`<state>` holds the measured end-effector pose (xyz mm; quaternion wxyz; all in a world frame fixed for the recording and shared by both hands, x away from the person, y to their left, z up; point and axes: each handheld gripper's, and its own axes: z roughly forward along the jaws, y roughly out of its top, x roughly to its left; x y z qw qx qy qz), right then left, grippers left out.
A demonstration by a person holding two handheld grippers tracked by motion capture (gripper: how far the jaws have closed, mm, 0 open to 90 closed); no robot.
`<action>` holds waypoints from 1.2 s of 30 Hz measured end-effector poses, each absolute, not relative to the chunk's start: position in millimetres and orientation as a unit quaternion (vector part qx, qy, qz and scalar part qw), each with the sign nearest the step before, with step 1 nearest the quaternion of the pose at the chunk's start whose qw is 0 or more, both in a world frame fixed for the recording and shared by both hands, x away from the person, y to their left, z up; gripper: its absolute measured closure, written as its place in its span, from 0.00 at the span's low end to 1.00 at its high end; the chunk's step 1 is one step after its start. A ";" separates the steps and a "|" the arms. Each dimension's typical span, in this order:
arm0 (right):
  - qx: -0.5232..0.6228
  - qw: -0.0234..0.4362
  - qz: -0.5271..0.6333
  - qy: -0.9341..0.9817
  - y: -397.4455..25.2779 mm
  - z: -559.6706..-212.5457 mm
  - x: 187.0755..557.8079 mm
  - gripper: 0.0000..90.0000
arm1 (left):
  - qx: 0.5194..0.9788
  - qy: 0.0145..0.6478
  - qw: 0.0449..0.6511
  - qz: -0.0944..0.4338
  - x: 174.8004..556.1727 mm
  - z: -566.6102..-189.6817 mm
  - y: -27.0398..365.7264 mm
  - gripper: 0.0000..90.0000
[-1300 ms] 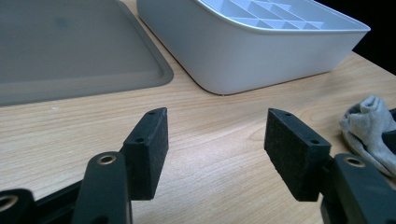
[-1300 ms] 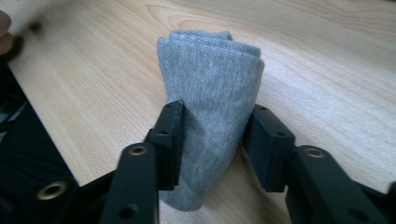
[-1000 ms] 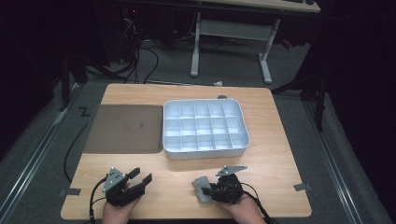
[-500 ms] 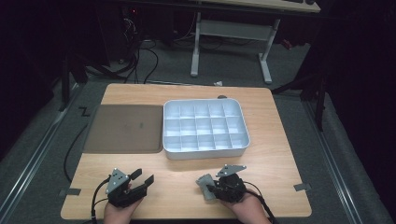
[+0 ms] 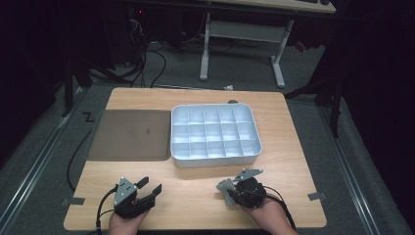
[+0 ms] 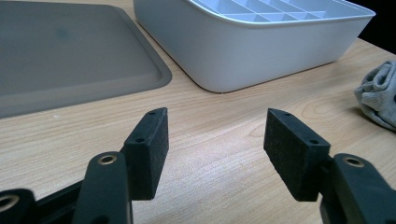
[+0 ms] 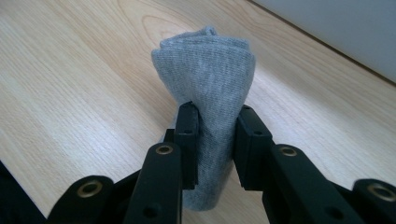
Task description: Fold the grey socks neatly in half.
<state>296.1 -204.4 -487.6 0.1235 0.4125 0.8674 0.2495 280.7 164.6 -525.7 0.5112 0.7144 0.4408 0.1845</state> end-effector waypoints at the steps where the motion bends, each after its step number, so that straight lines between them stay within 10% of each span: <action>1: 0.412 0.125 0.246 0.868 -205.0 -487.0 296.5 0.82 | 0.714 0.441 0.511 0.184 280.7 -525.6 165.0 0.45; 36: 0.404 0.150 0.160 0.888 -229.3 -473.6 302.9 0.82 | 0.729 0.425 0.495 0.208 277.7 -525.3 159.1 0.45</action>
